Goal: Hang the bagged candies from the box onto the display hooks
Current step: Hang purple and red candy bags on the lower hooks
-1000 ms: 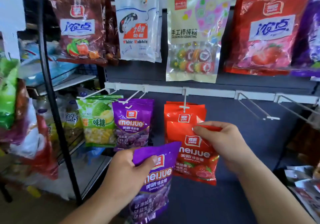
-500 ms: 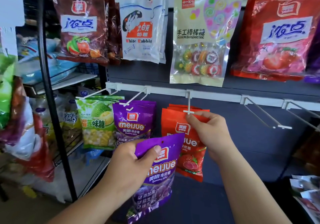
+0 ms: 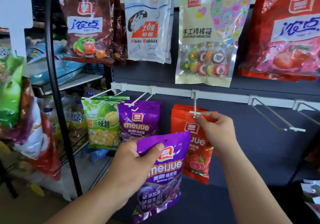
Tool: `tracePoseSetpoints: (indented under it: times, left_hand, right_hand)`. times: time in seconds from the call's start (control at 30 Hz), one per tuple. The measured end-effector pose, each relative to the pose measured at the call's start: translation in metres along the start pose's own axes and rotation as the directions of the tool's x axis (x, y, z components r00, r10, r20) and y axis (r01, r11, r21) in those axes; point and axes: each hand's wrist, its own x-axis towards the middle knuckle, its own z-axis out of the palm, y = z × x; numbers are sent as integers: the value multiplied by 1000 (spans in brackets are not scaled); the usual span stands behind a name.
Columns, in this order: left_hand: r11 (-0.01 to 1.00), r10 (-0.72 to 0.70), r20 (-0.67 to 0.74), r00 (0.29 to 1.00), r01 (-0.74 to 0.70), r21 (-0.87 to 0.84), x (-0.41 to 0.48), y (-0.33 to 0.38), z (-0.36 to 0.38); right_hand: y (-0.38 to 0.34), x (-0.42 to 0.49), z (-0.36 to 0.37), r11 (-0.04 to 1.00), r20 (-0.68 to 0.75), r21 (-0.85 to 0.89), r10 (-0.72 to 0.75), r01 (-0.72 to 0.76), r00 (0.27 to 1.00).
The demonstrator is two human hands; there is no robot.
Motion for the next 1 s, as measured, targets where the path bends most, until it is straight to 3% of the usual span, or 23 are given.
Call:
tracePoseSetpoints:
  times: [0.13,0.23,0.33,0.47,0.57,0.63,0.7,0.83,1.0]
  left_hand:
    - [996,-74,12,997,74,-41,2,-1,-9]
    - [995,-86,-6,996,86,-54,2,-1,-17]
    - [994,-98,-39,994,96,-59,1,-1,-27]
    - [993,-108,-55,993,105,-53,2,-1,-43]
    - [993,-106,-50,993,103,-60,3,0,-59]
    - [992,-105,-26,994,103,-73,3,0,-66]
    - [993,-95,-10,995,94,-77,1,1,-69]
    - [997,-49,-28,998,47,-67,5,3,-72]
    - [1000,-9,-118,993,9,4,32,0,-78]
  right_hand:
    - [2,3,-1,961,-142,-265,-114,73,983]
    - [-1,-3,-4,831,-249,-548,-274,98,929]
    - [-7,-16,-5,723,-239,-658,-468,213,851]
    - [-3,-50,15,819,-71,-503,-359,278,931]
    - [1,-80,45,909,184,-294,-250,296,951]
    - [-4,-91,61,992,382,-61,-76,107,921]
    - [-9,-96,68,994,497,75,33,-81,867]
    - [-10,-99,78,978,448,137,81,-157,890]
    - [-9,-94,93,986,475,131,32,-107,879]
